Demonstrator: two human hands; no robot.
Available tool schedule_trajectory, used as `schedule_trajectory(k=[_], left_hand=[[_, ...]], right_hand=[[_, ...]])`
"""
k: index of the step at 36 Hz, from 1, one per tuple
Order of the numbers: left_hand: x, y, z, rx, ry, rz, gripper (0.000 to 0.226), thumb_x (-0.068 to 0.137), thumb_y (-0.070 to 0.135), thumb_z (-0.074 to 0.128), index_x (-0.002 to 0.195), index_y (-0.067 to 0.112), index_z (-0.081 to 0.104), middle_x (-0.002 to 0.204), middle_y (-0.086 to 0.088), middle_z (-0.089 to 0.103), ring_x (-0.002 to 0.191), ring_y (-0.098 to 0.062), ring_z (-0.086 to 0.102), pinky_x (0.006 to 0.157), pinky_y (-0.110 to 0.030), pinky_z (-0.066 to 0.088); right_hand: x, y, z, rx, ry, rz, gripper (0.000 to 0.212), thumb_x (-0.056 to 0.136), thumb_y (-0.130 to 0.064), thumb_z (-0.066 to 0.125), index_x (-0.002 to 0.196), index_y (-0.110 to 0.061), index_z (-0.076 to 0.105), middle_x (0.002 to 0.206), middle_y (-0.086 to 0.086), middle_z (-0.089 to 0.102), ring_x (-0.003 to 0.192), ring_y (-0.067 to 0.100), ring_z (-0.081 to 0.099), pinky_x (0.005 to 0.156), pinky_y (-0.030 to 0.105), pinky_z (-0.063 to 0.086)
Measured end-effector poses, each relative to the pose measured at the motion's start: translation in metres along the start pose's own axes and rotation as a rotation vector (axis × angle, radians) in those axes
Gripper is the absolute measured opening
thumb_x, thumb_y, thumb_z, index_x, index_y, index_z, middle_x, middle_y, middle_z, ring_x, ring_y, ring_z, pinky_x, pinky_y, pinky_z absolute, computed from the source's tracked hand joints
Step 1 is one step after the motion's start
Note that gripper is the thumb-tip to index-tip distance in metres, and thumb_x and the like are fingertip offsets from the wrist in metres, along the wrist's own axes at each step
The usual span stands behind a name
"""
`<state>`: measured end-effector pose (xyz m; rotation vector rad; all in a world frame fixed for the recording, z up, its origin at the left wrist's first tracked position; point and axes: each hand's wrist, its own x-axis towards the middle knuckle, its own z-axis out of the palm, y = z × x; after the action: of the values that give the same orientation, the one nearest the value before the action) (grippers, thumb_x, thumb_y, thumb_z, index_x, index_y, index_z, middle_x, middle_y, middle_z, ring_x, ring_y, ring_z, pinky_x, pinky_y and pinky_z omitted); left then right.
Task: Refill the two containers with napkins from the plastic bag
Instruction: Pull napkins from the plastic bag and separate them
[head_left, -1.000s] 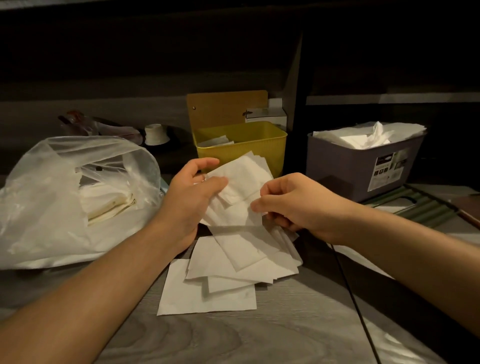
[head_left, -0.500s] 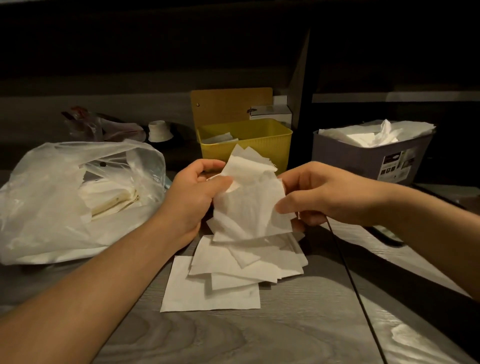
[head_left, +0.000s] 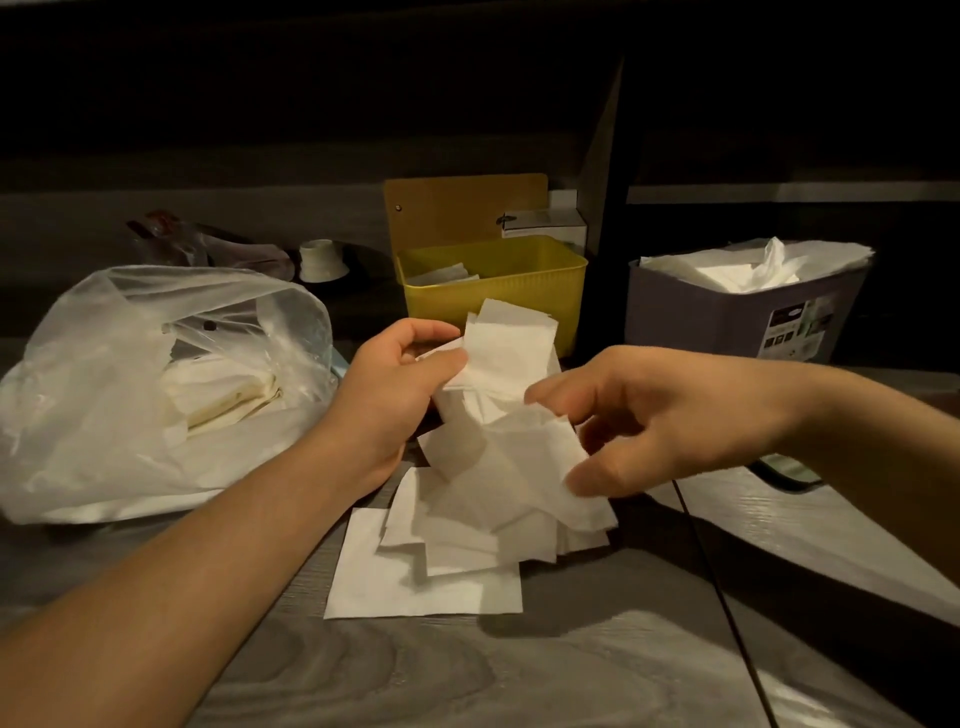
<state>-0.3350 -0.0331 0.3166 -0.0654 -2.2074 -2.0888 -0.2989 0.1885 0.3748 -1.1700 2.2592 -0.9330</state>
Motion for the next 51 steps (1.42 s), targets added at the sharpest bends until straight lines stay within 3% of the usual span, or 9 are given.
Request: schedule_trajectory(k=[11, 15, 20, 30, 34, 38, 42, 48, 51], left_hand=[[-0.002, 0.001, -0.001, 0.079, -0.022, 0.051, 0.02, 0.099, 0.016, 0.062, 0.118, 0.022, 0.064, 0.112, 0.001, 0.068, 0.1, -0.017, 0.068, 0.076, -0.028, 0.061], [-0.003, 0.001, -0.001, 0.053, -0.062, 0.079, 0.014, 0.097, 0.004, 0.06, 0.107, 0.013, 0.065, 0.091, 0.002, 0.069, 0.081, -0.009, 0.068, 0.069, -0.025, 0.055], [-0.002, 0.0, -0.001, 0.039, -0.096, 0.028, 0.028, 0.093, 0.009, 0.068, 0.115, 0.026, 0.066, 0.113, -0.002, 0.071, 0.101, -0.022, 0.071, 0.075, -0.034, 0.06], [-0.006, 0.003, -0.002, 0.077, -0.17, 0.013, 0.041, 0.091, 0.008, 0.071, 0.121, 0.033, 0.061, 0.118, -0.004, 0.067, 0.102, -0.026, 0.07, 0.079, -0.048, 0.063], [-0.006, 0.002, -0.002, 0.056, -0.181, 0.017, 0.039, 0.092, 0.006, 0.069, 0.12, 0.032, 0.061, 0.116, -0.005, 0.069, 0.099, -0.024, 0.072, 0.078, -0.043, 0.064], [-0.007, 0.002, -0.001, 0.072, -0.186, 0.033, 0.039, 0.093, 0.005, 0.067, 0.121, 0.03, 0.061, 0.113, -0.006, 0.07, 0.093, -0.023, 0.073, 0.075, -0.042, 0.064], [-0.006, 0.002, -0.001, 0.1, -0.189, 0.047, 0.039, 0.093, 0.004, 0.066, 0.123, 0.028, 0.06, 0.109, -0.005, 0.071, 0.087, -0.018, 0.074, 0.072, -0.039, 0.064], [-0.006, 0.002, 0.0, 0.16, -0.172, 0.074, 0.039, 0.093, 0.005, 0.066, 0.121, 0.033, 0.061, 0.111, 0.001, 0.068, 0.091, -0.014, 0.071, 0.078, -0.039, 0.063], [-0.007, 0.003, 0.001, 0.158, -0.176, 0.074, 0.039, 0.093, 0.005, 0.067, 0.12, 0.032, 0.062, 0.111, -0.003, 0.068, 0.094, -0.022, 0.071, 0.079, -0.047, 0.063]], right_hand=[[-0.015, -0.016, -0.021, 0.512, -0.091, -0.199, 0.032, 0.078, -0.007, 0.054, 0.091, -0.023, 0.078, 0.088, -0.002, 0.074, 0.08, 0.01, 0.072, 0.069, 0.021, 0.058], [-0.01, -0.007, -0.025, 0.658, 0.217, -0.195, 0.025, 0.077, -0.003, 0.056, 0.085, -0.014, 0.078, 0.08, -0.002, 0.074, 0.071, 0.008, 0.071, 0.06, 0.018, 0.057], [0.005, 0.02, -0.016, 0.382, 0.654, 0.143, 0.009, 0.095, -0.004, 0.059, 0.089, -0.01, 0.063, 0.088, 0.008, 0.071, 0.08, 0.023, 0.071, 0.07, 0.029, 0.059], [0.009, 0.02, -0.016, 0.397, 0.901, 0.239, 0.005, 0.096, -0.013, 0.063, 0.098, -0.009, 0.066, 0.091, 0.005, 0.071, 0.083, 0.018, 0.074, 0.064, 0.027, 0.061], [0.007, 0.024, -0.014, -0.009, 0.779, 0.395, 0.023, 0.099, -0.012, 0.058, 0.12, -0.022, 0.059, 0.105, -0.002, 0.068, 0.072, 0.017, 0.073, 0.06, 0.025, 0.059], [0.01, 0.028, -0.006, -0.769, 0.767, 0.257, 0.043, 0.094, -0.015, 0.061, 0.136, -0.023, 0.056, 0.129, 0.001, 0.056, 0.108, 0.021, 0.057, 0.084, 0.031, 0.05], [0.011, 0.011, 0.004, -0.608, 0.525, 0.067, 0.034, 0.095, -0.018, 0.06, 0.125, -0.033, 0.064, 0.12, -0.016, 0.058, 0.103, 0.002, 0.055, 0.083, 0.018, 0.047], [0.018, -0.001, 0.025, -0.427, 0.074, 0.195, 0.064, 0.099, -0.004, 0.044, 0.145, -0.048, 0.04, 0.122, -0.017, 0.049, 0.108, 0.006, 0.054, 0.092, 0.029, 0.052], [0.021, -0.002, 0.028, -0.385, 0.026, 0.207, 0.073, 0.098, -0.003, 0.041, 0.147, -0.054, 0.029, 0.108, -0.02, 0.04, 0.099, -0.014, 0.041, 0.077, 0.015, 0.046]])
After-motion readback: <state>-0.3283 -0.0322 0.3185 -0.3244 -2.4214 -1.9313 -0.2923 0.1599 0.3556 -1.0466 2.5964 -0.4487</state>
